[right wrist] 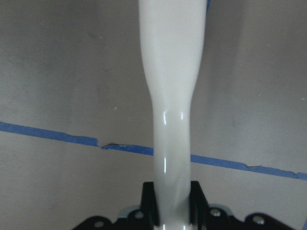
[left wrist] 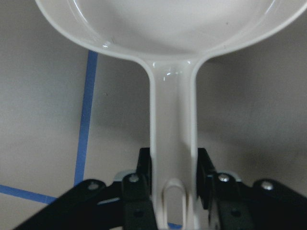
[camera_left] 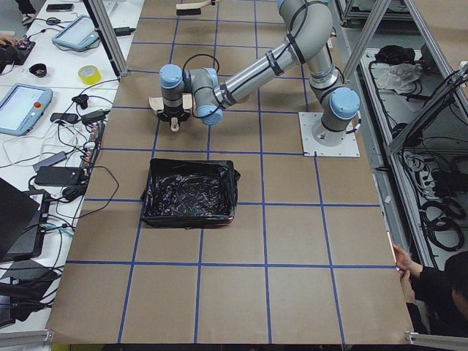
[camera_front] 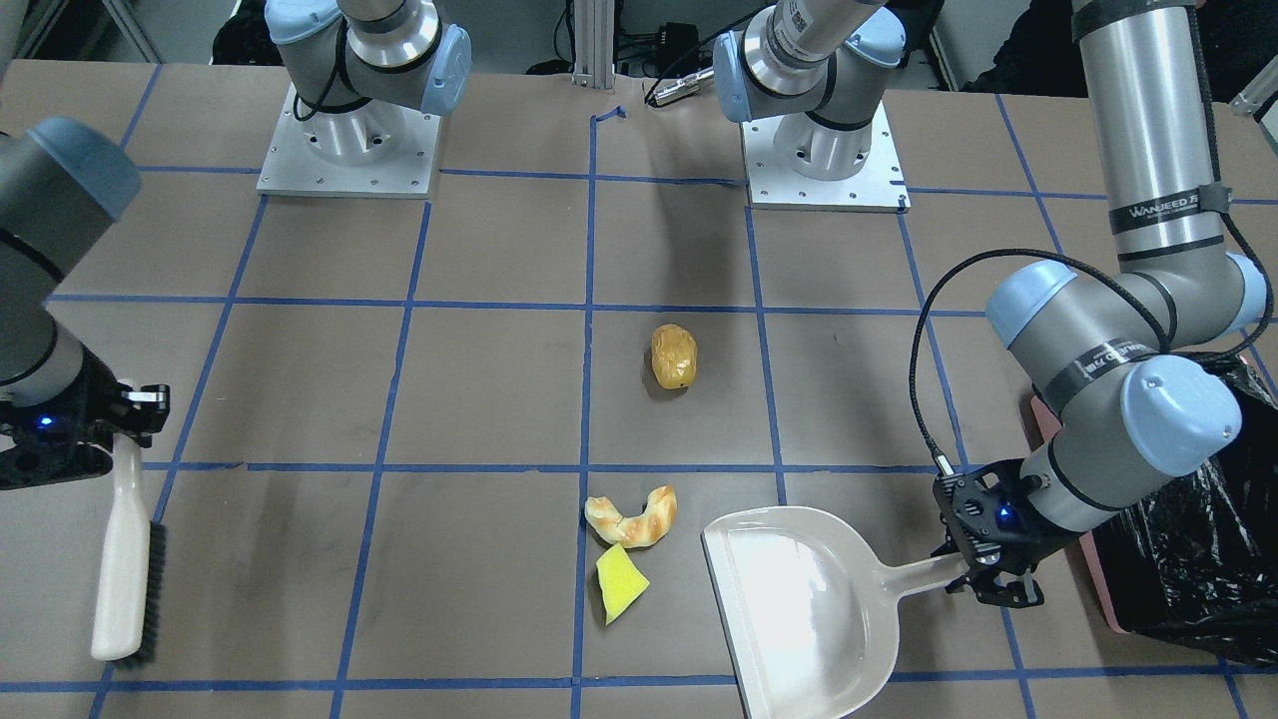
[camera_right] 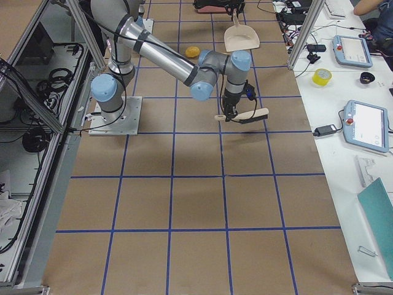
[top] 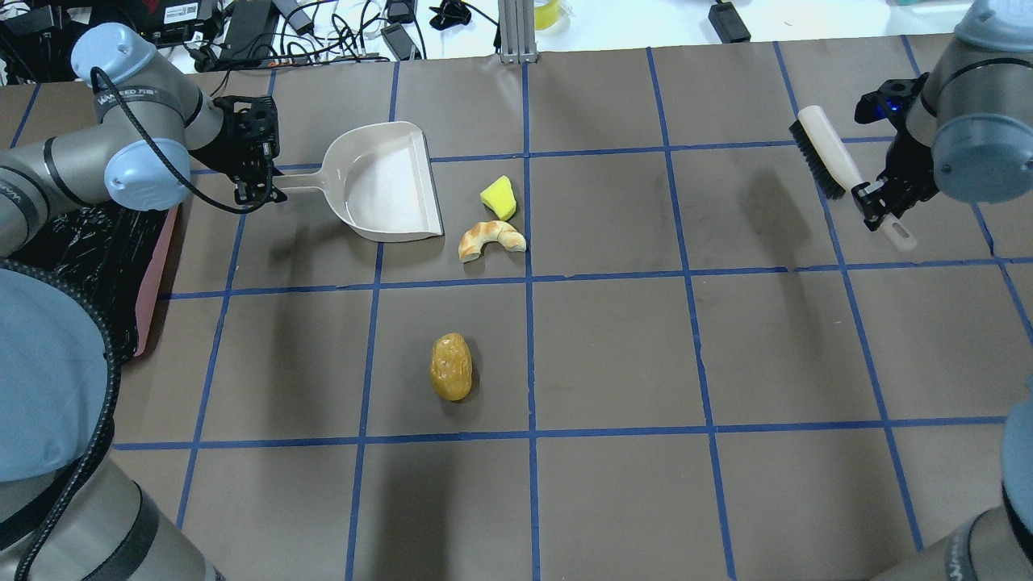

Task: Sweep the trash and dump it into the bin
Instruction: 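Lift the brush with the right gripper and carry it toward the dustpan, then sweep the croissant and yellow sponge into the dustpan with the right gripper's brush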

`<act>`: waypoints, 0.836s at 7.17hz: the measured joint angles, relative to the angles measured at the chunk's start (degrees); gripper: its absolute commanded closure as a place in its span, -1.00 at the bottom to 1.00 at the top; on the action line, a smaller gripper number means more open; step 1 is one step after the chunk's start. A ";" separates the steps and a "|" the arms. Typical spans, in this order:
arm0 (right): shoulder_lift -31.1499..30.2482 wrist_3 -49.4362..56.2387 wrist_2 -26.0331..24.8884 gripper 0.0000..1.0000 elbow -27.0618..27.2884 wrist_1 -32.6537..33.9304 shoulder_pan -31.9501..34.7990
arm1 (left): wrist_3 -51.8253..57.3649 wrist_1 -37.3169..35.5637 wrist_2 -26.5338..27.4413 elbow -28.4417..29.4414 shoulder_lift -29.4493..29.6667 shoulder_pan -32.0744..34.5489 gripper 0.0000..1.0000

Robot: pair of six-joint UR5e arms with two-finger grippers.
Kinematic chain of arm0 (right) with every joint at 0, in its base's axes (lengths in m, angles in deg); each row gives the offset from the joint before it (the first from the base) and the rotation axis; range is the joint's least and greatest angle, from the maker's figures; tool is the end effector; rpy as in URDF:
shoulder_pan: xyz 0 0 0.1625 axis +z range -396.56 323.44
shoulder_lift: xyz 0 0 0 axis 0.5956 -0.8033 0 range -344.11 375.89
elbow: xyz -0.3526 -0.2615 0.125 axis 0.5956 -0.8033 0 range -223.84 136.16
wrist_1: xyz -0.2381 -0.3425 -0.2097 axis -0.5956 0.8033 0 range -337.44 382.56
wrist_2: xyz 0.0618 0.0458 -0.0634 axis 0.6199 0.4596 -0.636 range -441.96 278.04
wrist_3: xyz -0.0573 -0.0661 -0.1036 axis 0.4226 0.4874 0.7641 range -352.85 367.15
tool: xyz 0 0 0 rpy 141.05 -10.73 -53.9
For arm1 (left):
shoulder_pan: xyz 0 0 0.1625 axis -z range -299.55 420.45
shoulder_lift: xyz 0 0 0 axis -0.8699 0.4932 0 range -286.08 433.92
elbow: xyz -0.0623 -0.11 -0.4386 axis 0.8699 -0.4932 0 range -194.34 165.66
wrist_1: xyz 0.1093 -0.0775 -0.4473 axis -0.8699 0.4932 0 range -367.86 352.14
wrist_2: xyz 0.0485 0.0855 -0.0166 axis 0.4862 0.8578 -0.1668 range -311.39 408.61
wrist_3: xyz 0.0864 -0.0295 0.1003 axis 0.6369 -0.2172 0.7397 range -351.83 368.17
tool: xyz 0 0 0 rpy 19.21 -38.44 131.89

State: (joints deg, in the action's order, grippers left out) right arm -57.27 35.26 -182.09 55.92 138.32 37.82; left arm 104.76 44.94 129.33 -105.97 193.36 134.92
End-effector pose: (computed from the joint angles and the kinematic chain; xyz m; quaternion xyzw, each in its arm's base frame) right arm -0.0642 -0.6362 0.2641 0.1090 -0.9901 -0.0396 0.0792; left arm 0.0435 -0.7363 0.2067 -0.6500 -0.7537 0.0968 0.0008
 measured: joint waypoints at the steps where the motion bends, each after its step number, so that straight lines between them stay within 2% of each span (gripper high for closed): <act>1: -0.98 -7.14 -1.63 0.66 -0.05 -2.73 5.15 | 0.21 0.18 0.26 -0.72 -1.03 0.40 0.87; 4: -0.83 -36.67 -1.09 0.69 -0.35 -8.07 23.48 | 2.18 0.03 3.70 -5.00 -3.94 1.65 0.91; 6: 2.70 -48.76 5.71 0.70 -2.79 -9.75 32.00 | 3.05 -0.16 5.85 -6.52 -4.77 2.02 0.91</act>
State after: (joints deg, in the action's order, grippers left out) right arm -54.57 -13.51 -176.38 53.13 128.57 69.83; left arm 107.81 44.78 135.19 -112.50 188.59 136.94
